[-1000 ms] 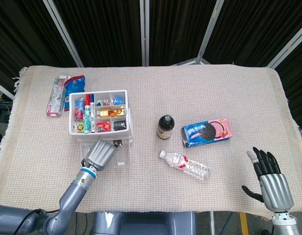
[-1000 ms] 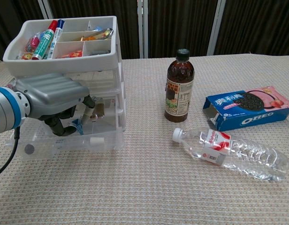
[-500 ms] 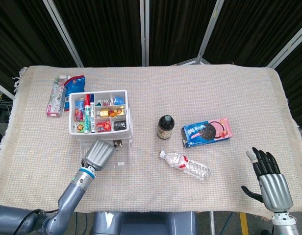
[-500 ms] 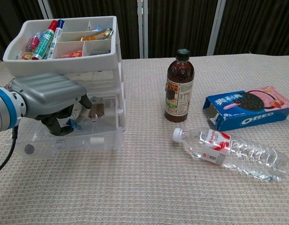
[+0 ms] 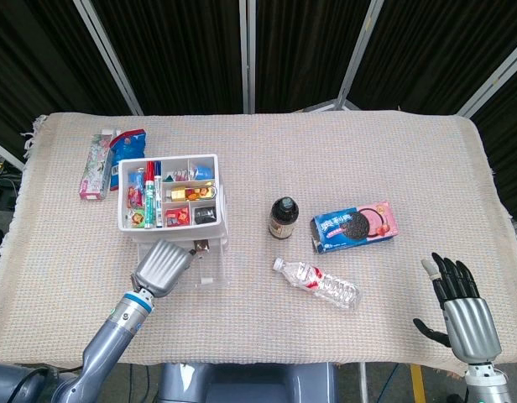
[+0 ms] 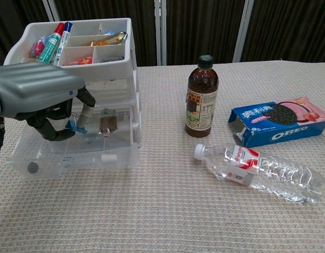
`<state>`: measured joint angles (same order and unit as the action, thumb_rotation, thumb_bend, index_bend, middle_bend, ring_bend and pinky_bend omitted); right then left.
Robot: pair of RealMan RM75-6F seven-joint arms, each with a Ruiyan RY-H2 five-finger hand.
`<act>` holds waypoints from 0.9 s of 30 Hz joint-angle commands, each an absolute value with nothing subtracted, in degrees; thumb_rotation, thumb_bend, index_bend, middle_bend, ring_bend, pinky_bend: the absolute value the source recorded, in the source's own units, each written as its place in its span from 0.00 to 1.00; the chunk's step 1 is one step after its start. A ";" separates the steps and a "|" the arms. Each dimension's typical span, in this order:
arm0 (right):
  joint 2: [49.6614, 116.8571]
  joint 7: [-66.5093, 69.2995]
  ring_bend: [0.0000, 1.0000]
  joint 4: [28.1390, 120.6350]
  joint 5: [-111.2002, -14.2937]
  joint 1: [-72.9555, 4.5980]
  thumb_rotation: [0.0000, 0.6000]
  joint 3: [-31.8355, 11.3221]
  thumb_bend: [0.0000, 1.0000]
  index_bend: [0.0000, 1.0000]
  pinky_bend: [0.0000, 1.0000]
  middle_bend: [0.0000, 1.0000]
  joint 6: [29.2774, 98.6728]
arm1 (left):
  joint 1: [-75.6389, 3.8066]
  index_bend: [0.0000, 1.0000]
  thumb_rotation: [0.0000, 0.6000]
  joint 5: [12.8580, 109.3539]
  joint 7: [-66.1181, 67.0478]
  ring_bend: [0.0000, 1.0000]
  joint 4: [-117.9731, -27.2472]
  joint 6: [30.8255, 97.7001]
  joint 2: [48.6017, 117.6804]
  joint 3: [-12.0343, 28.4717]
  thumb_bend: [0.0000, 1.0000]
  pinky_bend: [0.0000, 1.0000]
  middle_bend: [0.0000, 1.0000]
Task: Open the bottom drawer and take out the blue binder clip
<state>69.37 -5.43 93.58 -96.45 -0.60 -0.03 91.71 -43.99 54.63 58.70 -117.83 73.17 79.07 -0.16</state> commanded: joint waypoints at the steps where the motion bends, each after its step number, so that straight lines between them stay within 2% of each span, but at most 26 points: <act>1: 69.36 -5.48 0.00 93.64 -96.42 -0.60 1.00 -0.04 0.00 0.00 0.00 0.00 91.70 | -42.79 0.58 1.00 57.43 57.04 0.95 -119.83 74.06 76.77 -1.39 0.42 0.79 1.00; 13: 69.31 -5.57 0.00 93.80 -96.30 -0.43 1.00 -0.23 0.00 0.00 0.00 0.00 92.12 | -35.48 0.59 1.00 70.79 45.29 0.95 -122.31 77.98 66.10 -7.13 0.42 0.79 1.00; 20: 69.43 -5.83 0.00 93.80 -96.19 -0.48 1.00 -0.26 0.00 0.00 0.00 0.00 91.95 | -29.72 0.59 1.00 77.61 36.35 0.95 -115.48 81.09 63.48 -10.82 0.42 0.79 1.00; 27: 69.98 -6.92 0.00 93.67 -96.08 -0.63 1.00 -0.10 0.00 0.00 0.00 0.00 91.29 | -26.28 0.58 1.00 78.93 28.30 0.95 -105.43 80.12 65.65 -11.87 0.42 0.79 1.00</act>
<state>69.93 -6.85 93.68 -96.06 -0.61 -0.13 91.34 -27.75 78.25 30.88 -108.58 80.49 64.64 -11.35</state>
